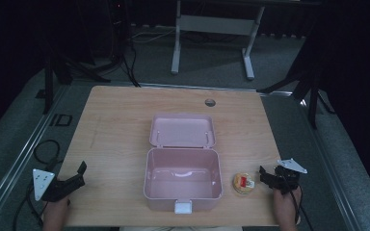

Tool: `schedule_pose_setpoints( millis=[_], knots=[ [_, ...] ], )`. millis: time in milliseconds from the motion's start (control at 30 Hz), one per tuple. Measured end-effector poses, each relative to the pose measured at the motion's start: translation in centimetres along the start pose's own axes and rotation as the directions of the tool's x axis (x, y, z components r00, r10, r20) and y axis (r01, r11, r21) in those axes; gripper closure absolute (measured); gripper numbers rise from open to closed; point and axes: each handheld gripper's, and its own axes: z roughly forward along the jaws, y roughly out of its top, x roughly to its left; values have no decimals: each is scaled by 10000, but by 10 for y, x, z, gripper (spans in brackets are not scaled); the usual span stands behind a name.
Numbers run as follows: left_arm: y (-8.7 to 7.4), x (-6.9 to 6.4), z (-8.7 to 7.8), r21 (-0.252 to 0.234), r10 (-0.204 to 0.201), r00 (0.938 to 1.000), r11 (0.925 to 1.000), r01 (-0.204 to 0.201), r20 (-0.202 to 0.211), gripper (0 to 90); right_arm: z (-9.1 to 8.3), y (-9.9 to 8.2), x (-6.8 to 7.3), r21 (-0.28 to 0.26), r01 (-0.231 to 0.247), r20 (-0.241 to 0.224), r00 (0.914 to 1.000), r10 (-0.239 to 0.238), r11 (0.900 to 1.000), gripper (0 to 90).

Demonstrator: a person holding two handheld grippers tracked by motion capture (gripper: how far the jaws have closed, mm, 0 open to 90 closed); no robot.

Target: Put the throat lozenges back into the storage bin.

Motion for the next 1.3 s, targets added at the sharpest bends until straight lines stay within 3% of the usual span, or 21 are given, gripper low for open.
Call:
schedule_pose_setpoints(
  millis=[133, 367, 500, 600, 700, 867, 1000, 1100, 1200, 1300],
  knots=[
    [0, 0, 0, -12, -1, 10000, 10000, 1, 1, 5, 2, 1, 0, 254, 40, -86, 10000, -38, 9997, 132],
    [0, 1, 0, -7, -54, 10000, 10000, 54, 30, 5, 4, 8, -1, 1303, 163, -800, 9968, -59, 9913, 132],
    [0, 1, 0, -5, -80, 10000, 10000, 80, 37, 5, 0, 13, -8, 1948, 41, -1397, 9899, 236, 9808, 134],
    [0, 1, 0, 2, -78, 10000, 10000, 78, 37, 5, -3, 18, -13, 2770, 212, -1946, 9803, 345, 9606, 134],
    [0, 1, 0, 3, -81, 10000, 10000, 81, 35, 5, -6, 23, -16, 3653, 686, -2345, 9719, 204, 9284, 131],
    [0, 1, 0, 6, -86, 10000, 10000, 85, 42, 5, -10, 28, -16, 4609, 1369, -2674, 9635, -99, 8768, 131],
    [0, 1, 0, -3, -104, 9999, 9999, 104, 43, 5, -10, 29, -13, 5272, 2101, -2831, 9570, -629, 8233, 129],
    [0, 1, 0, 11, -90, 9999, 10000, 90, 49, 5, -11, 30, -9, 5624, 2766, -3065, 9450, -1143, 7792, 130],
    [0, 1, 0, -4, -104, 9999, 9999, 104, 54, 5, -12, 31, -5, 5769, 3453, -3435, 9248, -1637, 7402, 130],
    [0, 1, 0, -5, -105, 9999, 9999, 105, 72, 5, -15, 34, 0, 5935, 4361, -3795, 8928, -2426, 6764, 129]
  ],
)
